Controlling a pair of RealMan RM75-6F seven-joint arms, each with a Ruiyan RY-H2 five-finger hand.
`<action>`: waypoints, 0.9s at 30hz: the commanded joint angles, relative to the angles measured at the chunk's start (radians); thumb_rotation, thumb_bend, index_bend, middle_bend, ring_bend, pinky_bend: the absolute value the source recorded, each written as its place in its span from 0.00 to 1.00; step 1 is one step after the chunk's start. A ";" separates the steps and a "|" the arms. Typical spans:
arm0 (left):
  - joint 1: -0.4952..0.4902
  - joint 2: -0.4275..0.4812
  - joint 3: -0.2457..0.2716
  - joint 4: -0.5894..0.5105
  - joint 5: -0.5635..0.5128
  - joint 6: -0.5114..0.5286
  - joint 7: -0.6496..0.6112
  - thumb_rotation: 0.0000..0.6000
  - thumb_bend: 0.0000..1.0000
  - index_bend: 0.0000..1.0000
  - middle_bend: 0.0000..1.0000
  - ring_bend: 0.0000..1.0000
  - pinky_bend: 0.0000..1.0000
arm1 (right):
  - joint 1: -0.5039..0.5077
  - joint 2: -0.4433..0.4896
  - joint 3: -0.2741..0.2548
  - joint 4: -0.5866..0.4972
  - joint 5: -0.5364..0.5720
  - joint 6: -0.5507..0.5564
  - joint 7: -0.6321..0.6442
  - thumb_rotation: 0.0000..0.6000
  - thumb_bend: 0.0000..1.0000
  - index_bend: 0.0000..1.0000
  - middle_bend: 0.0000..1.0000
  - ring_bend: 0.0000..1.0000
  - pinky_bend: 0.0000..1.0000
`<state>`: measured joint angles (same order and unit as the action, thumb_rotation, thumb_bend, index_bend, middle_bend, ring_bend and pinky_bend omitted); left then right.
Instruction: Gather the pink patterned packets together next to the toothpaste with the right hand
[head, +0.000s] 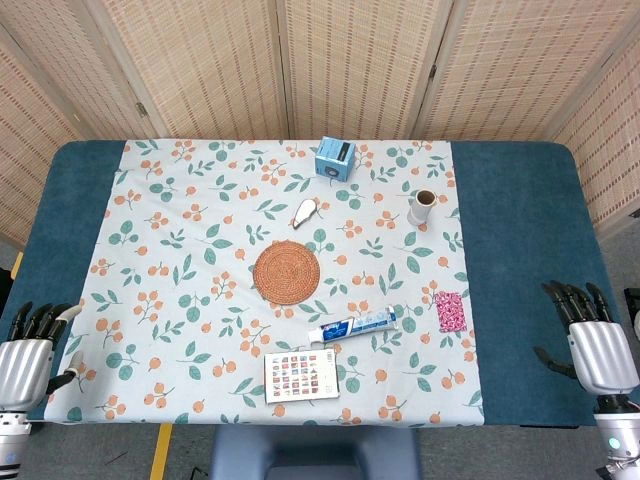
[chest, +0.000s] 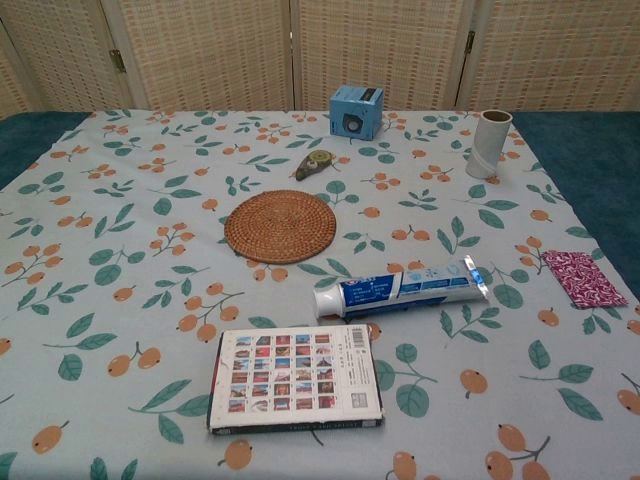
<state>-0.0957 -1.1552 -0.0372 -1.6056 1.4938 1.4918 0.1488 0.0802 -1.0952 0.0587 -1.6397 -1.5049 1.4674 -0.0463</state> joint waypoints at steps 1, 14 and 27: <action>0.003 -0.001 0.002 0.000 0.000 0.002 0.002 1.00 0.43 0.21 0.20 0.14 0.01 | 0.003 0.006 0.001 -0.003 -0.004 -0.001 0.000 1.00 0.22 0.11 0.14 0.11 0.03; 0.012 -0.001 0.005 -0.001 0.003 0.013 0.001 1.00 0.43 0.22 0.20 0.14 0.01 | 0.014 0.017 -0.011 -0.011 -0.013 -0.031 0.030 1.00 0.22 0.11 0.14 0.11 0.02; 0.017 -0.004 0.010 0.004 -0.004 0.003 -0.007 1.00 0.43 0.24 0.20 0.16 0.01 | 0.100 0.023 -0.026 -0.040 0.048 -0.240 0.115 0.94 0.22 0.11 0.03 0.00 0.00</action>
<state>-0.0790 -1.1591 -0.0271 -1.6014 1.4898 1.4945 0.1418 0.1590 -1.0708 0.0328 -1.6750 -1.4784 1.2613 0.0576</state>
